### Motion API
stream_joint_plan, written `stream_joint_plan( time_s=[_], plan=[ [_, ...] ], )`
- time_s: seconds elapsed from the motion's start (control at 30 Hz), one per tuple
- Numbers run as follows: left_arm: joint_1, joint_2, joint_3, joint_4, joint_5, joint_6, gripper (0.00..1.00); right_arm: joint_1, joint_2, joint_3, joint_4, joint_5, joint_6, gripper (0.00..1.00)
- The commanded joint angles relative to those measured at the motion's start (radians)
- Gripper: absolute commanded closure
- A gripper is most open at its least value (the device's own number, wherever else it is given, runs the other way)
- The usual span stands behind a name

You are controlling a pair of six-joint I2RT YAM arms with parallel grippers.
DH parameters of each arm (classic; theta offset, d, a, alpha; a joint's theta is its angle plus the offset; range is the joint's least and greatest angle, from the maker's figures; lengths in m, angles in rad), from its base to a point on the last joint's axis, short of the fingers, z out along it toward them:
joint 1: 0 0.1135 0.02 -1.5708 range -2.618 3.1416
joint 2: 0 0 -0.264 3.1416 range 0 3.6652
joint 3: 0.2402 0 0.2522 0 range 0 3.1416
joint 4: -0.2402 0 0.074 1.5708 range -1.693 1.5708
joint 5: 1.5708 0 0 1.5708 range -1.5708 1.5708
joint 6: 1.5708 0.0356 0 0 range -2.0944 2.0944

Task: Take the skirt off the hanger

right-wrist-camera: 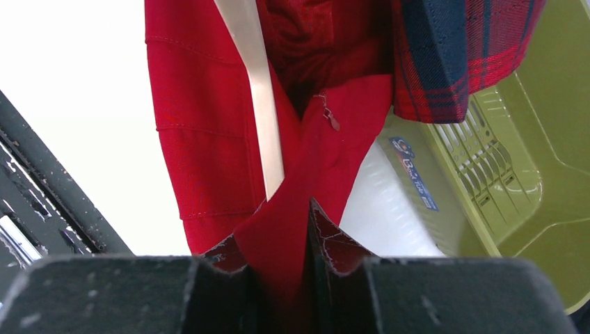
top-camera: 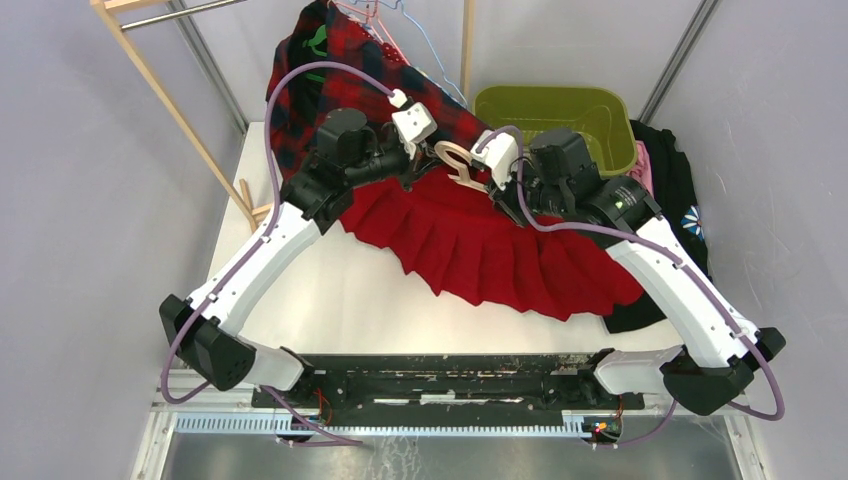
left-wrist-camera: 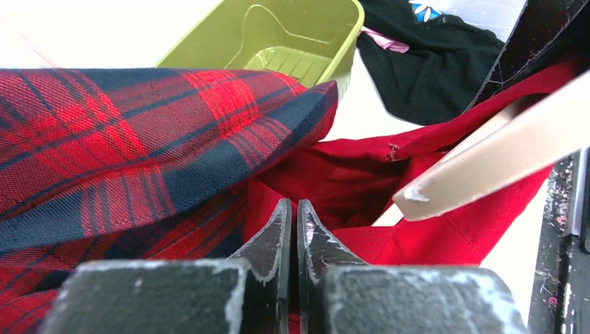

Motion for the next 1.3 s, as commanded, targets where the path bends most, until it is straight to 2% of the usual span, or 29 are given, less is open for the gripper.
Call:
stream_joint_plan(
  time_s=[0.0, 0.3, 0.57, 0.73, 0.93, 1.1, 1.13, 1.23, 1.27],
  plan=[
    [-0.002, -0.004, 0.057, -0.030, 0.011, -0.031, 0.97, 0.000, -0.053, 0.018, 0.125, 0.023, 0.013, 0.99],
    [0.032, -0.128, 0.014, -0.291, -0.334, 0.059, 0.97, 0.000, -0.012, 0.011, 0.160, 0.146, -0.009, 0.99],
    [0.136, -0.229, -0.072, -0.425, -0.475, 0.122, 0.97, 0.000, 0.020, 0.021, 0.188, 0.197, 0.007, 0.99],
    [0.204, -0.280, -0.257, -0.415, -0.553, 0.157, 0.97, 0.000, 0.019, 0.032, 0.190, 0.218, 0.002, 0.99],
    [0.231, -0.266, -0.291, -0.401, -0.512, 0.166, 0.97, 0.000, -0.003, 0.014, 0.186, 0.195, 0.007, 0.99],
    [0.225, -0.223, -0.116, -0.433, -0.354, 0.167, 0.97, 0.000, -0.019, 0.008, 0.179, 0.145, 0.007, 0.99],
    [0.223, -0.220, -0.064, -0.435, -0.321, 0.162, 0.95, 0.000, -0.020, 0.006, 0.176, 0.126, 0.005, 0.99],
    [0.220, -0.213, 0.081, -0.438, -0.181, 0.156, 0.48, 0.000, -0.016, 0.013, 0.160, 0.086, 0.002, 0.99],
    [0.221, -0.213, 0.118, -0.432, -0.134, 0.149, 0.39, 0.000, -0.016, 0.013, 0.160, 0.079, 0.004, 0.99]
  ],
)
